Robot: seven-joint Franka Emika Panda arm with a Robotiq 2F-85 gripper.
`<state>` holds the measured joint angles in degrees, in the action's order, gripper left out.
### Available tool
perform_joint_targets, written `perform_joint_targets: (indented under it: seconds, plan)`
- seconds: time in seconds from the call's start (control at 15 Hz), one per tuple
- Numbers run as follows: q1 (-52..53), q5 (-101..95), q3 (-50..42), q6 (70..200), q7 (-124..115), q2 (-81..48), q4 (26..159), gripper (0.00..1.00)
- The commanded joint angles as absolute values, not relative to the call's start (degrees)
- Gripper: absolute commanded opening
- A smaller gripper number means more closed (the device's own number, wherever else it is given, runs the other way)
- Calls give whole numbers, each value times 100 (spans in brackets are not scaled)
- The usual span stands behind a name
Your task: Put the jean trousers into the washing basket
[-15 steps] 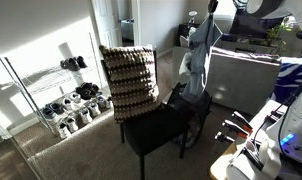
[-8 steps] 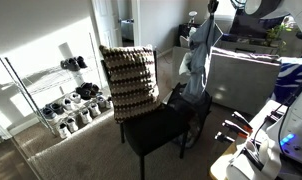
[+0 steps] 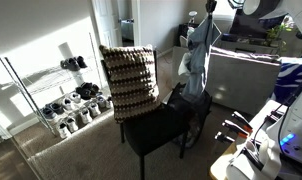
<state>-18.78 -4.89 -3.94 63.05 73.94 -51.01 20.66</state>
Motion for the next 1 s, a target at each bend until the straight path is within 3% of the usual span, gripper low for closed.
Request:
perform_joint_targets:
  seconds: [0.0, 0.33, 0.67, 0.8, 0.93]
  plan:
    - [-1872, -499, -385, 6353, 7377, -5017, 2204, 2]
    - [-1789, -544, -416, 6378, 7266, -5116, 2245, 0]
    - [-1480, -539, -417, 6354, 6915, -5826, 2494, 0]
    - [-1373, -609, -393, 6088, 6920, -6404, 2018, 0]
    - [-1244, -665, -513, 6206, 7048, -6366, 2562, 0]
